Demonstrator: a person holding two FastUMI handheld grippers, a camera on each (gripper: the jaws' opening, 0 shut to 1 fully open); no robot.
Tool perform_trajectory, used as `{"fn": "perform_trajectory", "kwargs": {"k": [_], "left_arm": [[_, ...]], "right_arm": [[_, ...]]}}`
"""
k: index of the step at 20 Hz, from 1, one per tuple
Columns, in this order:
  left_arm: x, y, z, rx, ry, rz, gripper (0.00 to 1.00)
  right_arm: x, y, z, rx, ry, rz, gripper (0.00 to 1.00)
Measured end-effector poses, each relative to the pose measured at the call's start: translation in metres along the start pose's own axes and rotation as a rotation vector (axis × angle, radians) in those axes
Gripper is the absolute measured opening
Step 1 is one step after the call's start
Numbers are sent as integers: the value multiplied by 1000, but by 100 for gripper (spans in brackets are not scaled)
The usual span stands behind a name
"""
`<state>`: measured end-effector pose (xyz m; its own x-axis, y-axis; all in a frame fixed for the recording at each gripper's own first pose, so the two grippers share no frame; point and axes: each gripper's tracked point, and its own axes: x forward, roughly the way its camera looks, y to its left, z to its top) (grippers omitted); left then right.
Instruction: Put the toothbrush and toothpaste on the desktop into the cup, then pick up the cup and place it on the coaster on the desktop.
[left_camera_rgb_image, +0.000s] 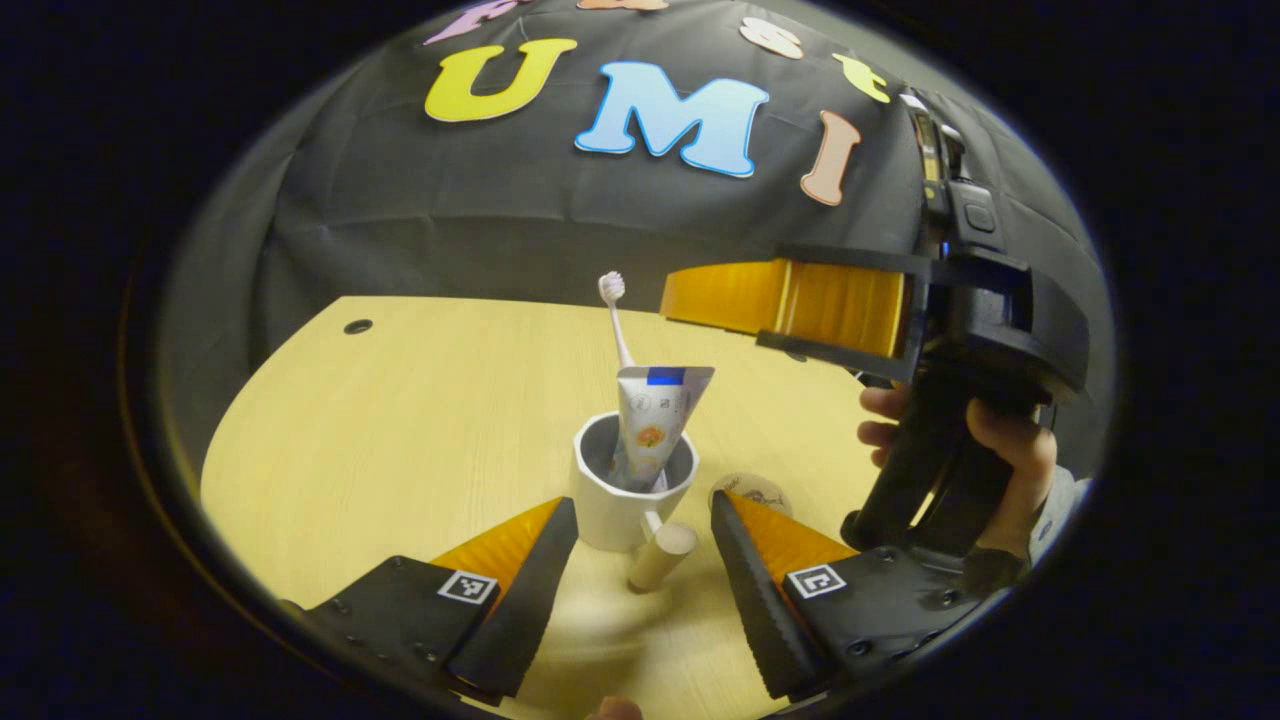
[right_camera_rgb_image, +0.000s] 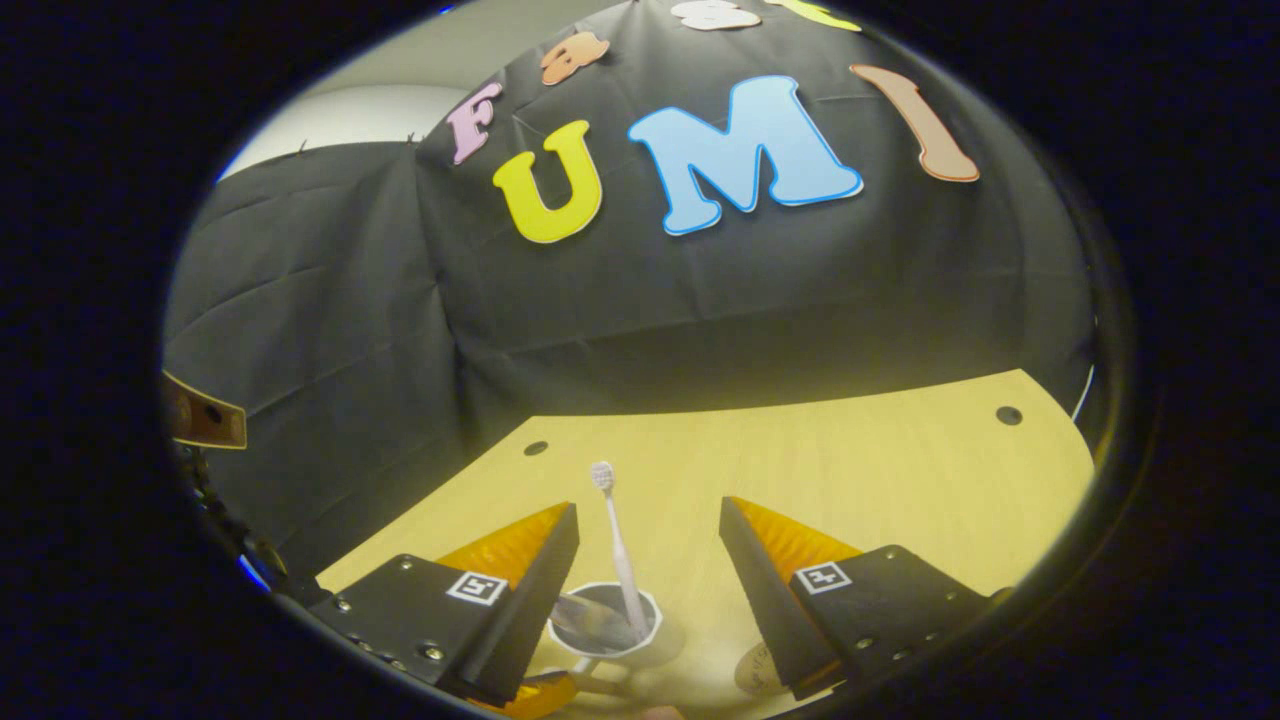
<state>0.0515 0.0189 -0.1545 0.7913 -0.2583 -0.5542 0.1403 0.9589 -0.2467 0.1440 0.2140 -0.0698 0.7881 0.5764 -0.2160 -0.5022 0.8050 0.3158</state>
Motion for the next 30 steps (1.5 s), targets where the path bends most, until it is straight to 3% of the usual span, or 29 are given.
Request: {"fn": "perform_trajectory", "kwargs": {"k": [3, 4, 5, 7, 9, 11, 14, 16, 17, 18, 19, 20, 25, 27, 30], "left_arm": [[-1, 0, -1, -10, 19, 13, 90], [0, -1, -1, -18, 30, 11, 89], [0, -3, -1, -24, 42, 16, 91], [5, -6, -5, -34, 74, 25, 92], [12, -10, -7, -45, 106, 32, 97], [25, -9, -13, -62, 148, 43, 93], [30, -12, -19, -101, 212, 47, 97], [34, -10, -24, -109, 248, 57, 93], [34, -8, -25, -112, 267, 63, 97], [36, -7, -27, -119, 293, 69, 93], [40, -6, -29, -127, 311, 75, 97], [42, -5, -30, -131, 334, 80, 93], [60, 5, -42, -139, 458, 110, 97], [64, 8, -42, -120, 489, 123, 91], [69, 9, -42, -96, 532, 134, 91]], "right_arm": [[-12, -10, 14, -2, -28, -32, 92], [-17, -15, 18, -3, -32, -45, 87], [-23, -18, 21, -2, -35, -56, 92], [-34, -26, 28, 1, -39, -74, 92], [-46, -38, 36, -7, -46, -103, 88], [-57, -50, 40, -22, -50, -130, 92], [-74, -72, 45, -50, -49, -182, 92], [-86, -83, 48, -65, -54, -212, 92], [-92, -87, 50, -76, -53, -223, 92], [-97, -92, 51, -89, -52, -237, 87], [-102, -97, 52, -104, -50, -249, 92], [-107, -101, 51, -119, -45, -262, 92], [-126, -118, 49, -163, -20, -310, 93], [-131, -124, 47, -157, -13, -320, 93], [-134, -131, 43, -130, -1, -329, 93]]}}
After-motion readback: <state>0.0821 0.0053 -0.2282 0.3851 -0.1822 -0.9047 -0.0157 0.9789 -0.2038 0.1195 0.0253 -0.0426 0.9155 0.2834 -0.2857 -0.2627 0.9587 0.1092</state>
